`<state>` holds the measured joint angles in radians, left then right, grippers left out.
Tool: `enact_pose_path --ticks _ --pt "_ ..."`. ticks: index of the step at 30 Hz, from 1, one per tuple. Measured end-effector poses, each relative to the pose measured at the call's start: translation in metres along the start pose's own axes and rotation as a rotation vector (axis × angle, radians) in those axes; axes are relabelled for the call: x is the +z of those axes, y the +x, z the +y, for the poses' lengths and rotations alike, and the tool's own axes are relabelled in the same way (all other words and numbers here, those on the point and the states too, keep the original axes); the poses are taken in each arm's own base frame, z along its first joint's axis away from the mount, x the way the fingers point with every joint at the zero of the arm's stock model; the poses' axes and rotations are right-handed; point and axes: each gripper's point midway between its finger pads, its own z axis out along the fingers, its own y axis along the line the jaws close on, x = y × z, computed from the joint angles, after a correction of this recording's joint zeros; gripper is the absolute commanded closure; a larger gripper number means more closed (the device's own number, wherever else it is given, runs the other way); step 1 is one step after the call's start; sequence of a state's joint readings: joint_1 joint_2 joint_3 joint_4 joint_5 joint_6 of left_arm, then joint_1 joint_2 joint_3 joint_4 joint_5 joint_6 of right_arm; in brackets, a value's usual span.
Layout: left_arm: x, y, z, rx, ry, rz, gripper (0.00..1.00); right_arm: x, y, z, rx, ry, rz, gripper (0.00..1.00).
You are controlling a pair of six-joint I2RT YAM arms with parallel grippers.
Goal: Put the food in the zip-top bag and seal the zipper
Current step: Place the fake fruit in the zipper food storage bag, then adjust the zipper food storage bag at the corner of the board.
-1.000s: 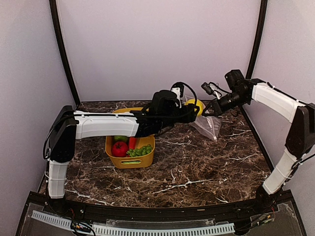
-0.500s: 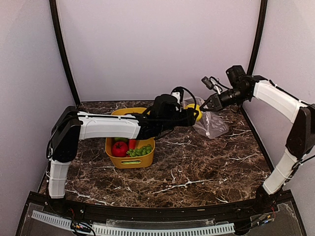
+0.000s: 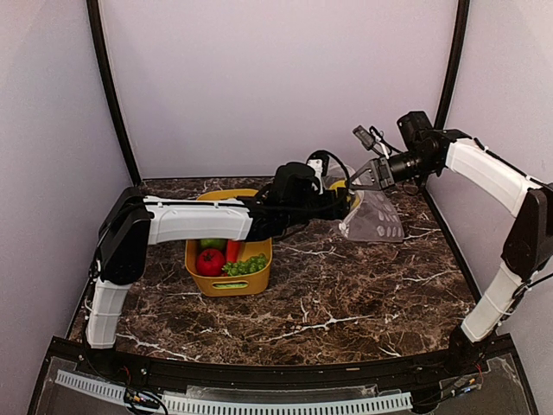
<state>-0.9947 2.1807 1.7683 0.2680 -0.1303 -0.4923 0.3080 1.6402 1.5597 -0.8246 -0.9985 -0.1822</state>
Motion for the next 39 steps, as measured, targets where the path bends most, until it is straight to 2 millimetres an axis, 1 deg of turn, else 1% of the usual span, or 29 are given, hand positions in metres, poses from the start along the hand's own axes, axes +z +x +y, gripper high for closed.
enact_pose_path --ticks 1,4,6,8,11,13,15,16,19,20,21,23,25,27,29,35,36,38,39 --pt "0.0 0.001 0.001 0.005 0.001 0.004 0.12 0.0 0.0 0.0 0.0 -0.001 -0.002 1.0" --pt "0.001 0.002 0.002 0.01 0.004 0.012 0.08 -0.001 -0.001 -0.001 -0.001 0.004 -0.002 1.0" --pt "0.001 0.001 0.002 0.015 0.007 0.011 0.03 -0.002 -0.001 -0.004 0.006 0.018 -0.003 1.0" --pt "0.0 0.001 0.0 0.022 0.008 0.01 0.01 -0.004 0.0 -0.01 0.016 0.041 -0.003 1.0" --pt "-0.006 -0.003 0.0 0.038 0.008 0.004 0.02 -0.01 0.0 -0.021 0.027 0.085 -0.008 1.0" --pt "-0.014 -0.009 -0.002 0.046 0.01 0.0 0.04 -0.011 0.0 -0.029 0.032 0.116 -0.007 1.0" --pt "-0.023 -0.018 -0.006 0.05 0.017 -0.013 0.09 -0.012 0.002 -0.036 0.035 0.141 -0.005 1.0" --pt "-0.028 -0.024 -0.008 0.05 0.023 -0.022 0.13 -0.012 0.003 -0.039 0.037 0.152 -0.002 1.0" --pt "-0.049 -0.041 -0.016 0.031 0.042 -0.047 0.21 -0.01 0.009 -0.048 0.041 0.181 0.006 1.0" --pt "-0.055 -0.045 -0.016 0.018 0.042 -0.053 0.27 -0.01 0.01 -0.05 0.042 0.186 0.008 1.0" --pt "-0.063 -0.05 -0.016 -0.001 0.037 -0.063 0.34 -0.009 0.012 -0.052 0.043 0.192 0.01 1.0" --pt "-0.076 -0.058 -0.012 -0.058 0.011 -0.076 0.41 -0.007 0.015 -0.055 0.043 0.199 0.012 1.0" --pt "-0.082 -0.061 -0.007 -0.099 -0.023 -0.082 0.46 -0.007 0.015 -0.057 0.041 0.202 0.011 1.0" --pt "-0.081 -0.057 -0.001 -0.144 -0.049 -0.075 0.5 -0.006 0.014 -0.059 0.037 0.203 0.008 1.0" --pt "-0.076 -0.046 0.005 -0.187 -0.07 -0.043 0.52 -0.005 0.014 -0.06 0.035 0.202 0.007 1.0" --pt "-0.043 -0.015 0.016 -0.276 -0.107 0.043 0.56 0.003 0.015 -0.058 0.02 0.201 0.023 1.0" --pt "-0.04 -0.01 0.017 -0.285 -0.11 0.053 0.58 0.005 0.016 -0.057 0.015 0.2 0.026 1.0" --pt "-0.033 -0.002 0.022 -0.309 -0.12 0.074 0.64 0.008 0.016 -0.055 0.006 0.198 0.033 1.0" --pt "-0.03 0.001 0.023 -0.32 -0.122 0.087 0.65 0.009 0.016 -0.054 0.001 0.2 0.036 1.0"
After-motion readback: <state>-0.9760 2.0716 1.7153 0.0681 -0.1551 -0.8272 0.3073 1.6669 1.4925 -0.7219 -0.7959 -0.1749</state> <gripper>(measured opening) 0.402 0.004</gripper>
